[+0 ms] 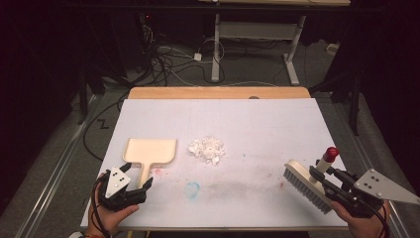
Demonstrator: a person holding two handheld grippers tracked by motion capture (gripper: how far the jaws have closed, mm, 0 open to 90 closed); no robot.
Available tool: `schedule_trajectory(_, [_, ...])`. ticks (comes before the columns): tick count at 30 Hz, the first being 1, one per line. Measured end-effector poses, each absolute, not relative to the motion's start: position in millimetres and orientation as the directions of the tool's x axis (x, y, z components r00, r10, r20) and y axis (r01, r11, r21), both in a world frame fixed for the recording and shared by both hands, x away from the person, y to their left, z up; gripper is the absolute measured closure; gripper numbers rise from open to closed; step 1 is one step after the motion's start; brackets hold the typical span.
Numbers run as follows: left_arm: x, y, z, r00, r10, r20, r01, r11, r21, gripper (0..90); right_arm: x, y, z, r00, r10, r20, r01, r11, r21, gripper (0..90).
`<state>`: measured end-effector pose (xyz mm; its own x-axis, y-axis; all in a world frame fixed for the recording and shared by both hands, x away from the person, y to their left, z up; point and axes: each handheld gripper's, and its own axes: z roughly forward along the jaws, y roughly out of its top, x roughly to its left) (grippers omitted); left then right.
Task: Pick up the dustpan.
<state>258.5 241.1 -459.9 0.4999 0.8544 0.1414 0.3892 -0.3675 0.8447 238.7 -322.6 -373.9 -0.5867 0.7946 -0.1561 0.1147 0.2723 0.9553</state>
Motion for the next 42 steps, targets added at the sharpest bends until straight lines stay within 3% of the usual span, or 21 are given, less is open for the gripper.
schedule_trajectory(7, [261, 243, -462, 0.463, 0.881, 0.102, 0.496, -0.352, 0.793, 16.8, 244, -323, -377, -0.582, 0.799, -0.152, 0.131, 0.277, 0.952, 70.5])
schedule_trajectory(15, [270, 244, -466, 0.392, 0.918, -0.063, 0.626, -0.216, 0.749, 17.2, 247, -319, -378, -0.588, 0.791, -0.168, 0.131, 0.298, 0.945, 70.5])
schedule_trajectory(23, [302, 227, -483, 0.335, 0.941, -0.054, 0.727, -0.222, 0.649, 20.0, 250, -317, -380, -0.595, 0.785, -0.171, 0.141, 0.311, 0.940, 70.5])
schedule_trajectory(31, [322, 231, -488, 0.273, 0.961, -0.048, 0.760, -0.184, 0.624, 40.6, 251, -316, -381, -0.593, 0.788, -0.167, 0.152, 0.313, 0.938, 70.5])
schedule_trajectory(39, [339, 230, -485, 0.303, 0.953, -0.028, 0.756, -0.222, 0.616, 63.2, 252, -315, -382, -0.588, 0.792, -0.165, 0.153, 0.309, 0.939, 70.5])
schedule_trajectory(42, [342, 231, -483, 0.319, 0.947, -0.028, 0.756, -0.237, 0.610, 63.5, 253, -316, -383, -0.589, 0.791, -0.166, 0.152, 0.310, 0.939, 70.5])
